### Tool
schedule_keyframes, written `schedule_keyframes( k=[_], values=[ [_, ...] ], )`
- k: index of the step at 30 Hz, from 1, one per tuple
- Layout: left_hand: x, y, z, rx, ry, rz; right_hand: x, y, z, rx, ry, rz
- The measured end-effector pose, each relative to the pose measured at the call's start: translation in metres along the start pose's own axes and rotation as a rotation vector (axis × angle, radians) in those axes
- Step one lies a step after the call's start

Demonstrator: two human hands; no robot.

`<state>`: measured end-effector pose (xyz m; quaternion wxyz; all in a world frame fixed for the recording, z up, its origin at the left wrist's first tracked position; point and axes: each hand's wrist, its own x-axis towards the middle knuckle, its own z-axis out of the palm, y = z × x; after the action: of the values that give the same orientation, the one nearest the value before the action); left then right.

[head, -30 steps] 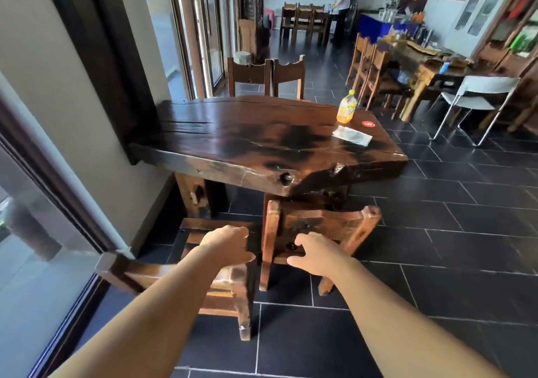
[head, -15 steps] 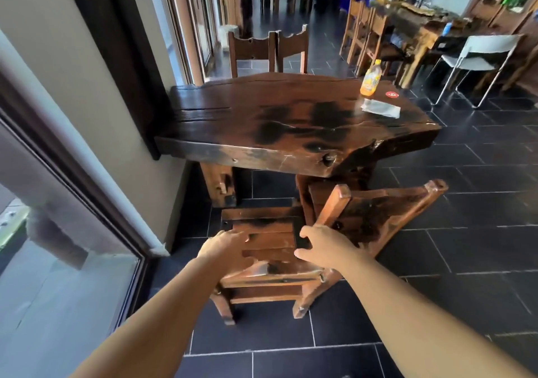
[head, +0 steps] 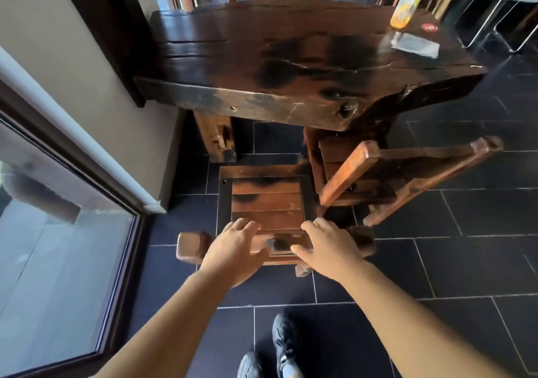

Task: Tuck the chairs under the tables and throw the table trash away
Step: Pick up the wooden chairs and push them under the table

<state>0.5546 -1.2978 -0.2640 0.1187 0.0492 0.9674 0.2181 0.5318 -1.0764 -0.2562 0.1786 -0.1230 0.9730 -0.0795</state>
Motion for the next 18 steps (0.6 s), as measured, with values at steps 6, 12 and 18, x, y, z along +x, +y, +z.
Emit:
schedule_keyframes(
  k=[6, 12, 18],
  values=[
    [0.005, -0.015, 0.056, 0.175, 0.210, 0.068, 0.011, 0.020, 0.054, -0.142, 0.300, -0.091],
    [0.023, -0.038, 0.072, 0.289, 0.277, -0.005, 0.027, 0.026, 0.080, -0.189, 0.380, -0.070],
    [0.026, -0.043, 0.080, 0.317, 0.384, 0.067, 0.031, 0.030, 0.092, -0.140, 0.516, -0.114]
  ],
)
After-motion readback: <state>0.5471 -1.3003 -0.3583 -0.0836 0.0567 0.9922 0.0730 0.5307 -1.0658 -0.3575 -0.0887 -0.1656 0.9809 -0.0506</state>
